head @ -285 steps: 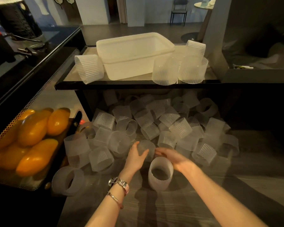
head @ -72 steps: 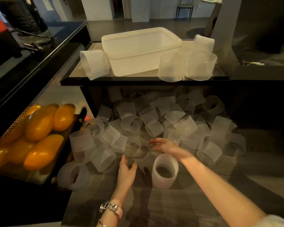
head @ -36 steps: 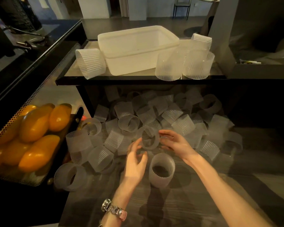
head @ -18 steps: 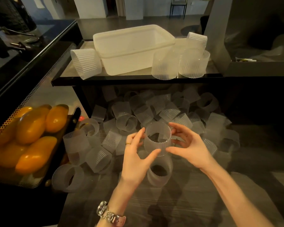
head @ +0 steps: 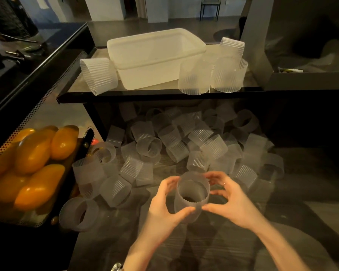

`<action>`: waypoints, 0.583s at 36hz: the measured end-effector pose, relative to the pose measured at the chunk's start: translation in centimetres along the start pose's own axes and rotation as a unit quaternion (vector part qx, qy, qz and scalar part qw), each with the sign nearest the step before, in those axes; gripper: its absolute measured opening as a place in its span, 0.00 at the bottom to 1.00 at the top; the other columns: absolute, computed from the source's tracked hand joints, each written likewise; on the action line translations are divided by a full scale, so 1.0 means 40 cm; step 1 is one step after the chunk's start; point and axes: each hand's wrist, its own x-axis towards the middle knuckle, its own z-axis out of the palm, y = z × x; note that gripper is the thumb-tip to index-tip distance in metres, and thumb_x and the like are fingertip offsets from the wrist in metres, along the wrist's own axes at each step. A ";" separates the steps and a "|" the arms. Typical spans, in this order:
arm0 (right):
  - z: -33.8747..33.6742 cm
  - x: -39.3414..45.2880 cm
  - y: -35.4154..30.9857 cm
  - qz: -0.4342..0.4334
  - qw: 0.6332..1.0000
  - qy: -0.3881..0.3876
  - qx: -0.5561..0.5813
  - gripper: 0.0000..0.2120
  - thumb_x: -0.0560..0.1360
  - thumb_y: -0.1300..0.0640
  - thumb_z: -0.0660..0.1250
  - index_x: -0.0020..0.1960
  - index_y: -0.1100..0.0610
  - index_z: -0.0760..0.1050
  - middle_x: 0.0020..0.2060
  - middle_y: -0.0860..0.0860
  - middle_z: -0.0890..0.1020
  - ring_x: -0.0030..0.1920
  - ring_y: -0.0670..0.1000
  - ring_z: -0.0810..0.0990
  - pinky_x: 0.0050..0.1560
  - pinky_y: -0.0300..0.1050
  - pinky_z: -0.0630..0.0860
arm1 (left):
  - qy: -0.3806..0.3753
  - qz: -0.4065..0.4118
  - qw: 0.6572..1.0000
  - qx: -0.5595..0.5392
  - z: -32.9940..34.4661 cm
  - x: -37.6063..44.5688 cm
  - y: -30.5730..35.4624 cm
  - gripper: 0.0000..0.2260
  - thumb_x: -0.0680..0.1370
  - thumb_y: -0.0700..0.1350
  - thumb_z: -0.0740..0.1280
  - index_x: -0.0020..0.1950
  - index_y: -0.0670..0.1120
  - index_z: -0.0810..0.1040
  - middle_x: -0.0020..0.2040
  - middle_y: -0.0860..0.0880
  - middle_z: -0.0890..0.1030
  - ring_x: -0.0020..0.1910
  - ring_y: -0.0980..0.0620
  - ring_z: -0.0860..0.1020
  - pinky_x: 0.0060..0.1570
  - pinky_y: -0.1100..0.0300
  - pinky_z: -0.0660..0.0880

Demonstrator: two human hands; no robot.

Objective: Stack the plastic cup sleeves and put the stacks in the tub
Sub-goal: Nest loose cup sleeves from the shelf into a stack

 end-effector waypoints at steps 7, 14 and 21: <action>0.043 -0.006 0.056 0.047 0.999 -0.003 -0.027 0.30 0.61 0.71 0.76 0.55 0.50 0.69 0.52 0.46 0.78 0.55 0.39 0.76 0.53 0.41 0.73 | -0.001 -0.037 0.999 -0.017 0.015 -0.009 -0.075 0.27 0.62 0.39 0.77 0.57 0.50 0.71 0.55 0.57 0.79 0.59 0.62 0.74 0.60 0.69 0.67; 0.041 -0.002 0.079 0.062 0.998 -0.002 -0.007 0.28 0.61 0.71 0.76 0.55 0.54 0.70 0.52 0.50 0.79 0.54 0.41 0.77 0.52 0.38 0.75 | 0.005 -0.046 0.999 -0.019 0.021 -0.009 -0.106 0.26 0.63 0.39 0.76 0.58 0.49 0.70 0.55 0.58 0.78 0.58 0.60 0.75 0.58 0.70 0.68; 0.041 -0.001 0.070 0.069 0.997 -0.010 -0.012 0.29 0.61 0.72 0.76 0.55 0.54 0.69 0.53 0.48 0.78 0.55 0.41 0.76 0.55 0.41 0.76 | -0.010 -0.042 0.999 -0.025 0.021 -0.007 -0.117 0.26 0.64 0.40 0.76 0.58 0.50 0.70 0.56 0.59 0.77 0.59 0.60 0.74 0.60 0.69 0.68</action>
